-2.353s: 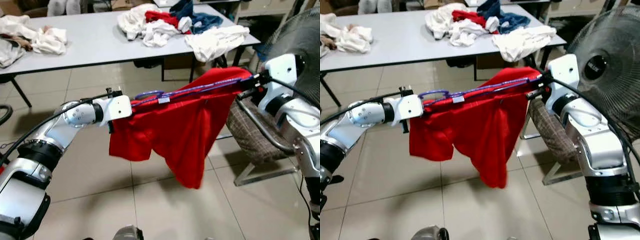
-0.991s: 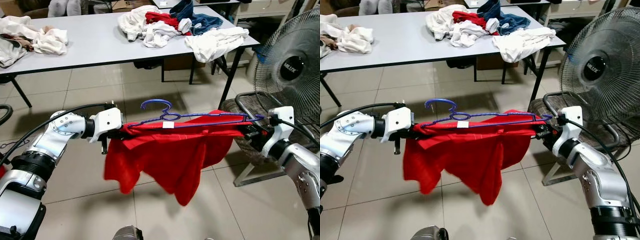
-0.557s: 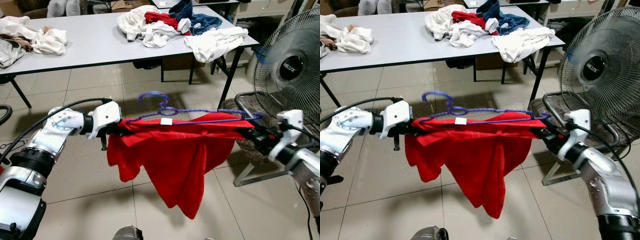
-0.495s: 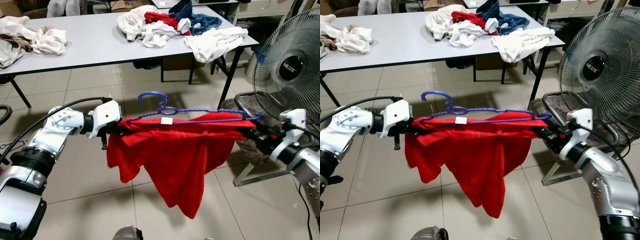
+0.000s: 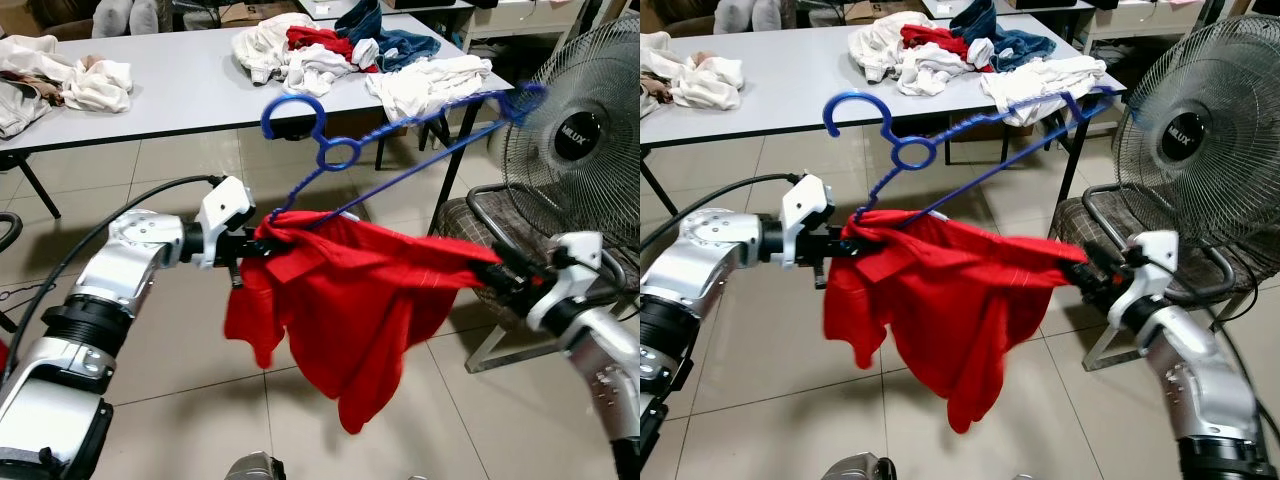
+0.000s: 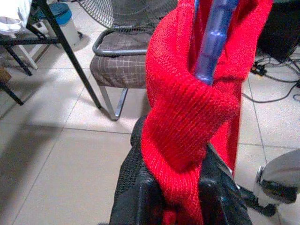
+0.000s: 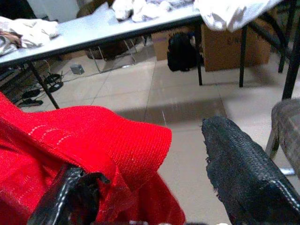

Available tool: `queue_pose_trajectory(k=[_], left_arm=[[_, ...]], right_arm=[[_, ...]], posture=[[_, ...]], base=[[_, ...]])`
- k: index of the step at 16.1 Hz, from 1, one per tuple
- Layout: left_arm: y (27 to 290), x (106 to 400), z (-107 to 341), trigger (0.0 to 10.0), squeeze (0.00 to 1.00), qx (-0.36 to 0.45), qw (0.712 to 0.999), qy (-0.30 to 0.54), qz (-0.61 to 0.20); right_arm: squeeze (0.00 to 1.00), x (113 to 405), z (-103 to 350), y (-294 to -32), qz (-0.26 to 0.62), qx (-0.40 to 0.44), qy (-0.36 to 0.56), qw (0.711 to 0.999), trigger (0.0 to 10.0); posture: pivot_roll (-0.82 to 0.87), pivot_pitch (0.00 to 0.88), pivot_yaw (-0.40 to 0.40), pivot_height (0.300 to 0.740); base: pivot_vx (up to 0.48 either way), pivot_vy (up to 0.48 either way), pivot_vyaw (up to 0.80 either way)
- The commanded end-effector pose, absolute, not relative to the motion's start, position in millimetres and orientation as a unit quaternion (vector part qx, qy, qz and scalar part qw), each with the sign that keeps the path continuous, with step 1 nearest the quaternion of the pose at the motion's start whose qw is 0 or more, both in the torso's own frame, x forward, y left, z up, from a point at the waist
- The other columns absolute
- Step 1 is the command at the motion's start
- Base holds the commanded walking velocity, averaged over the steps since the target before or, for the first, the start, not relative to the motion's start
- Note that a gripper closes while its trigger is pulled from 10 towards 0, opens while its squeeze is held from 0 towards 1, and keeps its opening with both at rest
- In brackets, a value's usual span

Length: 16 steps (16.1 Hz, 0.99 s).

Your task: Hang hanger

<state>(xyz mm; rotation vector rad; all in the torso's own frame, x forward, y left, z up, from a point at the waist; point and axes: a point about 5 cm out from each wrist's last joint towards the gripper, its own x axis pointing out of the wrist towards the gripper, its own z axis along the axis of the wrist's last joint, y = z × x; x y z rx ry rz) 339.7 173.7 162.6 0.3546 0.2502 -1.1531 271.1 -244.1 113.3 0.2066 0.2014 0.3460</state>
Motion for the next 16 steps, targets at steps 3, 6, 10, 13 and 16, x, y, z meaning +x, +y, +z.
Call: queue_pose_trajectory(k=[3,6,10,13,16], left_arm=[[178.6,341.1,173.3,0.0,0.00,0.168,0.828,0.105,-0.525],[167.4,340.8,177.6,0.0,0.00,0.168,0.822,0.098,-0.536],[151.3,340.0,186.7,0.0,0.00,0.158,0.815,0.074,-0.553],[161.8,341.7,197.0,0.0,0.00,0.162,0.821,0.069,-0.544],[166.1,345.8,207.8,0.0,0.00,0.137,0.837,0.051,-0.527]], right_arm=[[1.00,275.1,125.7,-231.0,0.197,0.109,0.057,0.973,10.0],[1.00,276.9,105.7,-198.3,0.218,0.001,0.100,0.971,10.0],[1.00,287.8,86.9,-172.2,0.170,0.106,0.128,0.971,10.0],[1.00,274.1,75.4,-165.2,0.224,0.107,0.164,0.955,10.0],[1.00,269.3,53.3,-181.0,0.128,0.312,0.239,0.910,10.0]], posture=[[0.01,0.000,0.055,0.740],[0.00,0.000,0.064,0.740],[0.00,0.000,0.065,0.740],[0.00,0.000,0.062,0.740],[0.00,0.000,0.062,0.740]], base=[[0.000,0.000,0.00],[0.000,0.000,0.00],[0.000,0.000,0.00],[0.000,0.000,0.00],[0.000,0.000,0.00]])
